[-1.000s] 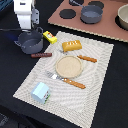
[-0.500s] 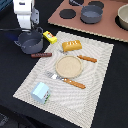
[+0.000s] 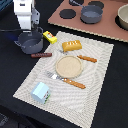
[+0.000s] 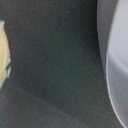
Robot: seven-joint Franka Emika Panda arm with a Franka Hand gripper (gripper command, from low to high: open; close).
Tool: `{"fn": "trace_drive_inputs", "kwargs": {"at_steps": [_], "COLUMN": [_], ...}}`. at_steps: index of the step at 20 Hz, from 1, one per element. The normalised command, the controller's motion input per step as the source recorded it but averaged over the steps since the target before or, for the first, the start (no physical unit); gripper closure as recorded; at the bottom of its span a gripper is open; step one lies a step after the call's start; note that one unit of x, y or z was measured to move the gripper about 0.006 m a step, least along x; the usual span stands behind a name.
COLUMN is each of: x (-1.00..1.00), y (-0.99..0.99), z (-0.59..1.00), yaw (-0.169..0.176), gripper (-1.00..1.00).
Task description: Interact with the objects in diverse but meaningful ways.
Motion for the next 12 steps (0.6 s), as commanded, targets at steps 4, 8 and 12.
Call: {"fn": "trace_drive_inputs", "kwargs": {"at_steps": [4, 8, 12], "x": [-0.12, -0.09, -0.08], "y": [0.00, 0.00, 0.00], "z": [-0.09, -0.13, -0.27], "yaw": [0.000, 0.000, 0.000], "gripper": [-1.00, -1.00, -1.00]}}
